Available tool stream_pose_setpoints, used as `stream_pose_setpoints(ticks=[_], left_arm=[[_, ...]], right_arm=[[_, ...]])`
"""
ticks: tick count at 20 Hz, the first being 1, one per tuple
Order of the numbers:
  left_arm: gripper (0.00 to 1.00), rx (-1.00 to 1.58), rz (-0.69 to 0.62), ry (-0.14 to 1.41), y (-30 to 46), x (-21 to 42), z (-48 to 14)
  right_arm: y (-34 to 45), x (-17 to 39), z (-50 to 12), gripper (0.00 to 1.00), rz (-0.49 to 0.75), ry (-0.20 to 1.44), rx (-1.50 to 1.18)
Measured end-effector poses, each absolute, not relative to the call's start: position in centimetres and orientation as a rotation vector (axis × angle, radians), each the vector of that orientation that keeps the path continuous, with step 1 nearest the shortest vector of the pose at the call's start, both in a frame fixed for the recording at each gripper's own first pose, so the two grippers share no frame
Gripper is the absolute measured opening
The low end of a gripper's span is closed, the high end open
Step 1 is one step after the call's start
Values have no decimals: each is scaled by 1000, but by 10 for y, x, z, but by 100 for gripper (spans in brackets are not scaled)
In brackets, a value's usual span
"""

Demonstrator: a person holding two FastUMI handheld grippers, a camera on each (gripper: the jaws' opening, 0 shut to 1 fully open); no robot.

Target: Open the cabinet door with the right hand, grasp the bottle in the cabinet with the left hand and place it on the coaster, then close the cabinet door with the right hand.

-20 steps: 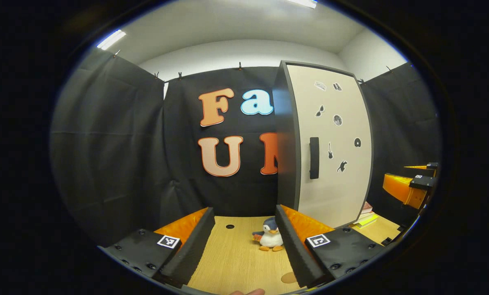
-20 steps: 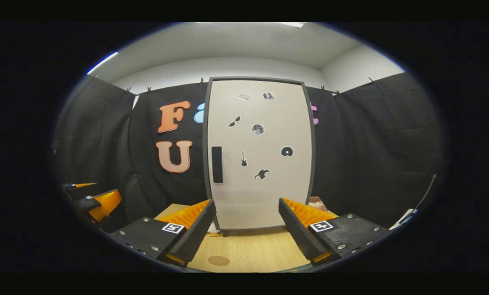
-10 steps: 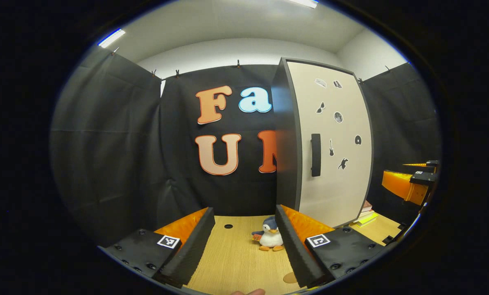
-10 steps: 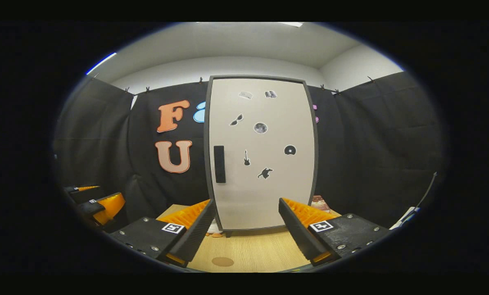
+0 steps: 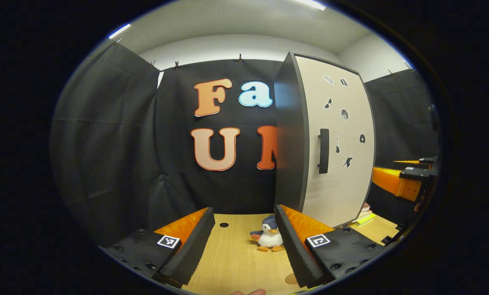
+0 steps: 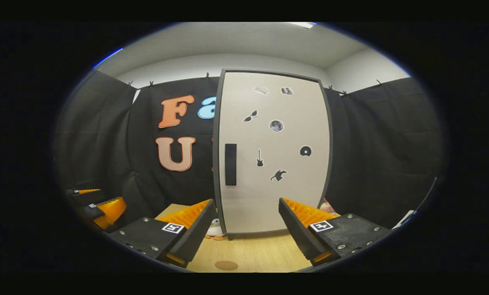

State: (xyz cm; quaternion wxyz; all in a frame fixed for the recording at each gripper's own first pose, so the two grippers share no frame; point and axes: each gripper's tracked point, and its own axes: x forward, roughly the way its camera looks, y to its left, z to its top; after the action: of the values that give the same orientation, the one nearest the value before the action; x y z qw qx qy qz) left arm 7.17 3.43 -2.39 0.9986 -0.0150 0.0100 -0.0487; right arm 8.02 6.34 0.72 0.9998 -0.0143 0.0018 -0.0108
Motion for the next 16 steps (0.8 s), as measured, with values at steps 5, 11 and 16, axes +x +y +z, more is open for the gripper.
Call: stream_pose_setpoints(ticks=[5, 11, 16], left_arm=[[97, -55, -68, 8, 61, 82, -25], [97, -47, -8, 30, 90, 101, -34], [97, -20, 50, 48, 109, 121, -41]], right_arm=[[86, 129, 27, 95, -2, -23, -32], [109, 188, 44, 99, 38, -45, -45], [107, 238, 48, 95, 34, -52, -5]])
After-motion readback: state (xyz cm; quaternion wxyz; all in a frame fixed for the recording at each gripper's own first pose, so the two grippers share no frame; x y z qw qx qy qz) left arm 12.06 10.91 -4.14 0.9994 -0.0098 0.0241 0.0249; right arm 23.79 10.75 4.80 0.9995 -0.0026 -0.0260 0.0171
